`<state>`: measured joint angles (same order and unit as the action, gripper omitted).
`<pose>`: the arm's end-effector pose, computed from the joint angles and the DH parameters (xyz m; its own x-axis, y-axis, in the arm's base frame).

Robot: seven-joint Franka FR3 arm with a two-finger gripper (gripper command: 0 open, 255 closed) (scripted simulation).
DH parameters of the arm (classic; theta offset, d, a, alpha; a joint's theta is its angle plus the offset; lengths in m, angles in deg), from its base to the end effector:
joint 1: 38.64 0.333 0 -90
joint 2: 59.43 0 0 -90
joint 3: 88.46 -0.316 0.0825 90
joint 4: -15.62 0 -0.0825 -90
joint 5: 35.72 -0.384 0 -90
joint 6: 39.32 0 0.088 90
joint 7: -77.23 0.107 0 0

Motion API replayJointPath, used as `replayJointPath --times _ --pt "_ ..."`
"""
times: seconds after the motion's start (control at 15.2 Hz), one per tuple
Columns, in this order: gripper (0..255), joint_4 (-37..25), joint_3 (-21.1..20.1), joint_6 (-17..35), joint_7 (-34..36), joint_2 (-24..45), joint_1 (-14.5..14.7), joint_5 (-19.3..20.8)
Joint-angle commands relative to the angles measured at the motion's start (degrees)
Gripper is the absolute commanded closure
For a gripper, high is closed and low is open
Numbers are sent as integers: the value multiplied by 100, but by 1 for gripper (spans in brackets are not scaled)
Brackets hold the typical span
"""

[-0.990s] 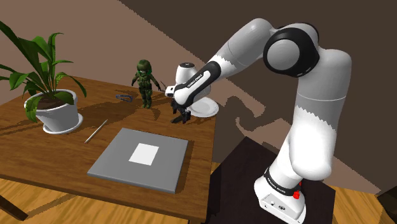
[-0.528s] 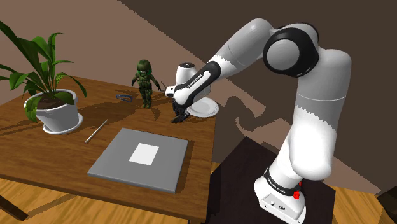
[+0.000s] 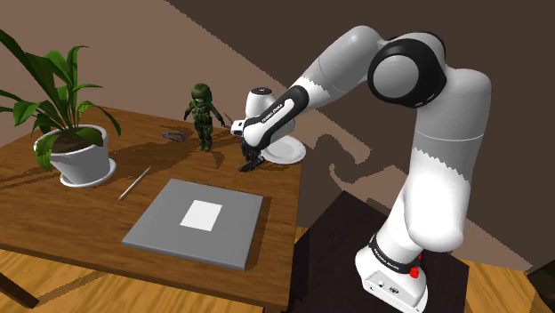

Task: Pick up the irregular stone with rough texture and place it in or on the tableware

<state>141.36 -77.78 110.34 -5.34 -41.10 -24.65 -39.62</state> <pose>0.5674 0.0317 0.2497 0.1166 0.9932 -0.0043 0.9876 -0.1155 0.1061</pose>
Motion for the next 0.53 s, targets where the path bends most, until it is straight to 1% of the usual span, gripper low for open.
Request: replayJointPath --times 0.0,0.46 --pt "255 1 13 -65 13 -60 8 21" --pt "255 -60 79 -534 102 -475 59 159"
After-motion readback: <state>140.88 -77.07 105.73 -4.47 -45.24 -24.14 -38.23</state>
